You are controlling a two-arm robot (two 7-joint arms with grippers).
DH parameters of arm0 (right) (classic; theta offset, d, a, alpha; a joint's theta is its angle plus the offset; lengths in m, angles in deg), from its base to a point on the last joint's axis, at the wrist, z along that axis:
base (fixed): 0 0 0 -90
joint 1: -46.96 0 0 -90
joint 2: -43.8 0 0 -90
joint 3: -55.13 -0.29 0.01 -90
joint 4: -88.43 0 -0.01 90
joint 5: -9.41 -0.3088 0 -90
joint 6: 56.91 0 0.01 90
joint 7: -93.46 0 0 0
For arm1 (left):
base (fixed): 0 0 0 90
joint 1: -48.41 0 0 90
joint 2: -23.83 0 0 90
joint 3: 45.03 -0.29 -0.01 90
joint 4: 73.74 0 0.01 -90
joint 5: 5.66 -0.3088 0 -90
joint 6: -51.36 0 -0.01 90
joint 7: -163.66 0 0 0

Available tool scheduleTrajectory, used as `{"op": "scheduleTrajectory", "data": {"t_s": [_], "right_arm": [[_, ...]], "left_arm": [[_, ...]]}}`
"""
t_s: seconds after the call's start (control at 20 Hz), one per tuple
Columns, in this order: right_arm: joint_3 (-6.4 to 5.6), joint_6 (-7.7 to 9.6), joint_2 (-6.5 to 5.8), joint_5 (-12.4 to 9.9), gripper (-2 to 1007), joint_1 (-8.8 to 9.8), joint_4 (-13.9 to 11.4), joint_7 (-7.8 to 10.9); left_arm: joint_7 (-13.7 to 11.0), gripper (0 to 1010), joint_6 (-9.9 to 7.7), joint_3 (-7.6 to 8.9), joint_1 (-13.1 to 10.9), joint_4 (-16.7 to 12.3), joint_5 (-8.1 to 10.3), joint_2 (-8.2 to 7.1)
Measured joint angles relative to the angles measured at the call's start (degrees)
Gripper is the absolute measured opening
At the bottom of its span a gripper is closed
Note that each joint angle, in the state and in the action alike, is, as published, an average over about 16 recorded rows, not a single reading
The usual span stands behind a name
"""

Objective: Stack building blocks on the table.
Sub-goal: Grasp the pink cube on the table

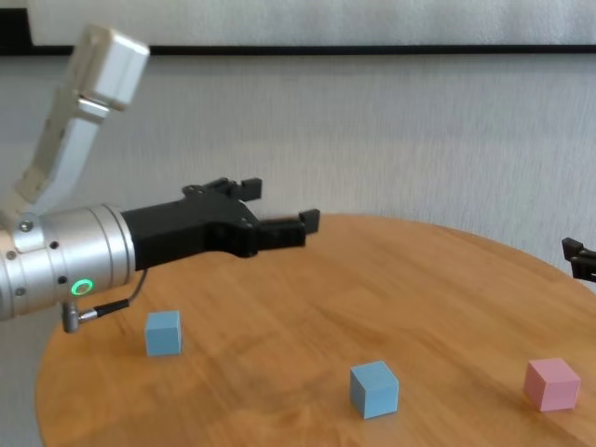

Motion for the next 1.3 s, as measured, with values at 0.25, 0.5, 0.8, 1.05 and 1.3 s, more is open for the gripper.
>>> {"op": "scheduleTrajectory", "data": {"t_s": [0.25,0.5,0.8,1.05,1.3], "right_arm": [[0.00,0.00,0.00,0.00,1005,0.00,0.00,0.00],[0.00,0.00,0.00,0.00,1005,0.00,0.00,0.00],[0.00,0.00,0.00,0.00,1005,0.00,0.00,0.00],[0.00,0.00,0.00,0.00,1005,0.00,0.00,0.00],[0.00,0.00,0.00,0.00,1005,0.00,0.00,0.00]], "left_arm": [[0.50,1001,0.91,1.95,-1.78,-1.54,1.04,0.12],[-0.09,1001,1.82,3.17,-2.97,-1.95,1.97,0.64],[-1.74,1002,2.25,3.30,-2.73,-0.70,2.51,1.68],[-2.72,1002,2.39,2.96,-1.80,0.76,2.58,2.62],[-3.06,1002,2.52,2.63,-0.98,1.85,2.52,3.31]]}}
